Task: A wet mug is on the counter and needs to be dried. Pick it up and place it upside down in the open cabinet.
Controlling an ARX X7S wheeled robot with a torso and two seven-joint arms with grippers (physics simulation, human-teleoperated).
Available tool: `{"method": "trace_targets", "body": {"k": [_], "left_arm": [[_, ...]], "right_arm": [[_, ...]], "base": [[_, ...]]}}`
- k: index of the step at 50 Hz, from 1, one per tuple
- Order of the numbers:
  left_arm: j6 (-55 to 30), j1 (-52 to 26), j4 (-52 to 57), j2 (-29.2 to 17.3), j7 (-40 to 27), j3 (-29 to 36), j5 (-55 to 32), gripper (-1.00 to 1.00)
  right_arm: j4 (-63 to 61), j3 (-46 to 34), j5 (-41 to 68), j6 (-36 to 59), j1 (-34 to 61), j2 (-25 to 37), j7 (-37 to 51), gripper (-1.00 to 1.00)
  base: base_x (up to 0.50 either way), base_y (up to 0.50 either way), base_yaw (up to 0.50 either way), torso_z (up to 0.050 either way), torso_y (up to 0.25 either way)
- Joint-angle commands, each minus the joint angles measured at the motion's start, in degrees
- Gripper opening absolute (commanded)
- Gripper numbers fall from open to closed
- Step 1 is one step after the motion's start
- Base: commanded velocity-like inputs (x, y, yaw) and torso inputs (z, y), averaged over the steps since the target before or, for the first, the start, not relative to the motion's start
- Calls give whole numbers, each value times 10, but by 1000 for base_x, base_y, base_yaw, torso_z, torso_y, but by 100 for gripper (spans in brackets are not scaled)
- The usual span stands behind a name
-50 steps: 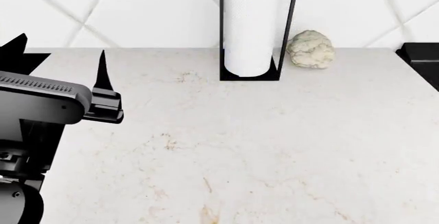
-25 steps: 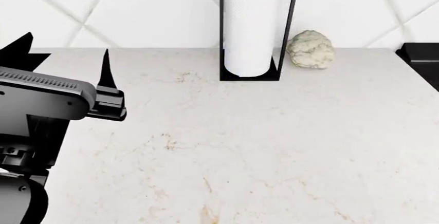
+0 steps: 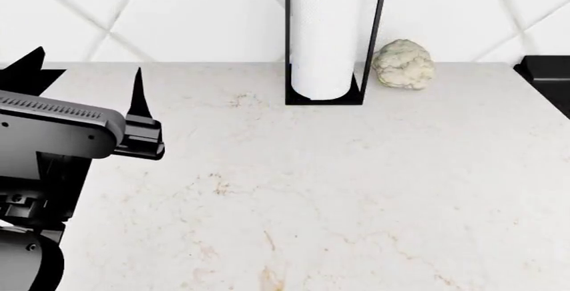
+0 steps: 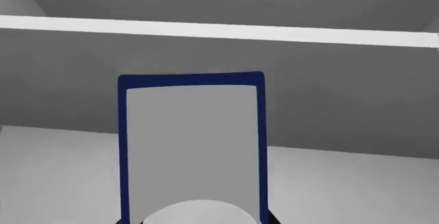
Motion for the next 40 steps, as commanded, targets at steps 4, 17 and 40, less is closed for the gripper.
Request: {"method": "trace_targets", "body": {"k": [4, 17, 40], "left_arm": [[9, 11, -3, 0, -1, -6, -3, 100], [10, 21, -5, 11, -3, -14, -14, 100], [10, 33, 3, 5, -5, -27, -22, 100]], "right_arm": [[111, -18, -31, -19, 17, -39, -45, -100], [209, -28, -44, -47, 19, -61, -73, -100], [264, -12, -76, -46, -6, -72, -85, -100]], "base": [[0, 0, 0, 0, 0], [0, 0, 0, 0, 0], [0, 0, 0, 0, 0]]}}
